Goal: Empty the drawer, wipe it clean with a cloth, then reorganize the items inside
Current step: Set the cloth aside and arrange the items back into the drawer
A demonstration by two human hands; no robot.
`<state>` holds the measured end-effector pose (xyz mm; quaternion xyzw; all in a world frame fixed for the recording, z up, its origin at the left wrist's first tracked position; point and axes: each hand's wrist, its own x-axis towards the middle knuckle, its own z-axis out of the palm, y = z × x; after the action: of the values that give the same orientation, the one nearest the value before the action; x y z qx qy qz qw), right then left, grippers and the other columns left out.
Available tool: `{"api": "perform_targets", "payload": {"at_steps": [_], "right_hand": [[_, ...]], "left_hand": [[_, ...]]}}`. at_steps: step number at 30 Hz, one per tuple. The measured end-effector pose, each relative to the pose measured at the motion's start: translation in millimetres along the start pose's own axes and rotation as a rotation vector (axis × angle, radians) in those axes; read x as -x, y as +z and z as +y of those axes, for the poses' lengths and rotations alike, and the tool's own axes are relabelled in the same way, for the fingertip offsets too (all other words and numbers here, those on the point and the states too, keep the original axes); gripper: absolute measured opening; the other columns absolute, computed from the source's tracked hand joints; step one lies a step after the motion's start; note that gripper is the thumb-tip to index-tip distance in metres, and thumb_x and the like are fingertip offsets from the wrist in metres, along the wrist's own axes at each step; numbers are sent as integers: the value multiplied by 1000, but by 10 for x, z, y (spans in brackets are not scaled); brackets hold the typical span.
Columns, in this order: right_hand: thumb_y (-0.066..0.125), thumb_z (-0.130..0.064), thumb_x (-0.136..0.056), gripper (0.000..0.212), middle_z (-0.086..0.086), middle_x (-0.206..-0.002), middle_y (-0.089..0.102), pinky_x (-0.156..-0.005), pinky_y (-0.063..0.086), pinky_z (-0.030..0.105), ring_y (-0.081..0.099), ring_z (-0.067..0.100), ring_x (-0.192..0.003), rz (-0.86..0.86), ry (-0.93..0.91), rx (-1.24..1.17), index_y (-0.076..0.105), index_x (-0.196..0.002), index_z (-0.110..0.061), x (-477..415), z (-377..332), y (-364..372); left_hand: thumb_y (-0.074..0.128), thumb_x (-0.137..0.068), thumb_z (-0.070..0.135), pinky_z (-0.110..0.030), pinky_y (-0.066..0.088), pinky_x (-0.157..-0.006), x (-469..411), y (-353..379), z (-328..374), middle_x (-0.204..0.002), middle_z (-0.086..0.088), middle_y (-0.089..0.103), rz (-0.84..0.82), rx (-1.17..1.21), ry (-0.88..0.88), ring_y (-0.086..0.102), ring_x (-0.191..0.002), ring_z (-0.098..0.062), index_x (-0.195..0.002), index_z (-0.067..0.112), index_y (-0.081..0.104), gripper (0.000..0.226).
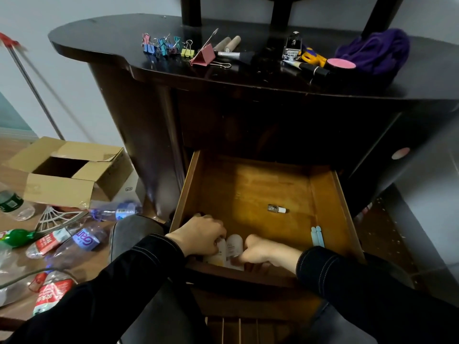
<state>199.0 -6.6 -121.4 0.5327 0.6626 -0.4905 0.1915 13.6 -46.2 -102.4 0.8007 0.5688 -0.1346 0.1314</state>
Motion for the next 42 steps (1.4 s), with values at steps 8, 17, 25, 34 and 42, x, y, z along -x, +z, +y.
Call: {"api": "perform_targets", "payload": {"at_steps": [8, 17, 25, 34, 42], "right_hand": [[65, -50, -94, 37, 0, -86, 54, -55, 41, 25, 50, 13, -68, -140, 13, 131, 56, -103, -16, -25, -46, -52], [64, -52, -93, 36, -3, -78, 57, -49, 43, 24, 53, 12, -59, -88, -99, 243, 54, -97, -17, -13, -26, -36], [57, -45, -95, 17, -10, -76, 61, -50, 39, 28, 60, 11, -67, 647, -338, 358, 57, -88, -30, 716, -303, -683], [59, -30, -88, 13, -7, -67, 68, -67, 57, 45, 64, 18, -65, 1216, -718, -34, 66, -76, -28, 1972, -908, -2088], [58, -31, -88, 11, -10, -96, 71, -88, 54, 40, 67, 16, -95, 1244, -390, 105, 65, -96, -32, 1808, -1188, -3200]], "left_hand": [[66, -82, 31, -37, 40, -92, -34, 24, -11, -120, 7, 61, 23, 29, 23, 54, -113, -23, -119, 29, 64, 37], [58, -86, 26, -35, 45, -88, 2, -22, 10, -117, 6, 62, 46, 53, 18, 58, -109, -21, -114, 28, 65, 30], [56, -95, 28, -37, 51, -87, 232, -939, 186, -116, 7, 65, 590, 252, -40, 63, -106, -18, -115, 23, 68, 24], [62, -87, 15, -33, 48, -70, 172, -2773, 426, -83, 5, 63, 1296, 467, 70, 59, -76, -13, -94, 16, 68, 10], [57, -93, 25, -42, 49, -94, -769, -3517, 120, -117, -10, 56, 1006, 474, -157, 58, -108, -33, -120, 18, 63, 29]]}}
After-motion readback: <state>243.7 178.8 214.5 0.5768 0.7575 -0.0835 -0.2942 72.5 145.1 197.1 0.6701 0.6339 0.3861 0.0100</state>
